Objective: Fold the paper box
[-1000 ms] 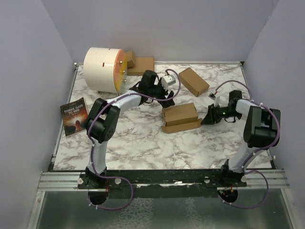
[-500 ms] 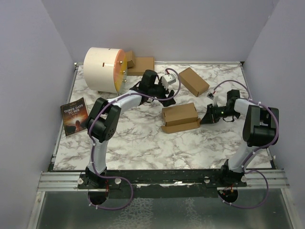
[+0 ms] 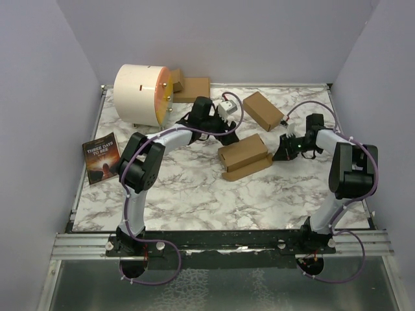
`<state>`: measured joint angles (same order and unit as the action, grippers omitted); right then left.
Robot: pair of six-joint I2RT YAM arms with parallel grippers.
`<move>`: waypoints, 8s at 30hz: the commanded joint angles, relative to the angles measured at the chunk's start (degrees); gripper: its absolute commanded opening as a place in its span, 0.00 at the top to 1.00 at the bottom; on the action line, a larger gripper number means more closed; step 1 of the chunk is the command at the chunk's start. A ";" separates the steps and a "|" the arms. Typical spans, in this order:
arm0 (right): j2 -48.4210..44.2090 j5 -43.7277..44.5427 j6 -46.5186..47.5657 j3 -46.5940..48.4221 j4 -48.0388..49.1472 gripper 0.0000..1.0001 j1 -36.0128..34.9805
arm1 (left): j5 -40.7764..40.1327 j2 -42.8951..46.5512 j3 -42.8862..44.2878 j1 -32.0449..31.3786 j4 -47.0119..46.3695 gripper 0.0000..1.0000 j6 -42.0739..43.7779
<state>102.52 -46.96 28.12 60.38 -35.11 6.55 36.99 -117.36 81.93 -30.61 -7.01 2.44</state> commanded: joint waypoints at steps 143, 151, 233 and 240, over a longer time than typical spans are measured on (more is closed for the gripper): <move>-5.42 2.29 1.87 -2.76 8.76 0.71 -6.81 | 5.61 -16.08 18.70 -1.30 22.72 0.40 0.38; -2.22 3.57 0.89 -2.47 9.12 0.71 -7.03 | 6.05 -16.23 18.79 -1.28 22.50 0.40 0.21; -11.43 2.40 2.38 -3.86 8.38 0.84 -8.66 | 12.10 -21.75 26.09 -2.17 32.11 0.39 8.61; -13.66 0.28 7.79 -3.72 5.32 0.74 -8.39 | 12.14 -22.43 26.87 -2.17 33.02 0.39 9.35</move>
<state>91.15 -43.64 31.48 57.06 -27.35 -1.93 51.35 -136.22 109.08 -32.69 22.22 8.78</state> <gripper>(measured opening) 0.241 0.608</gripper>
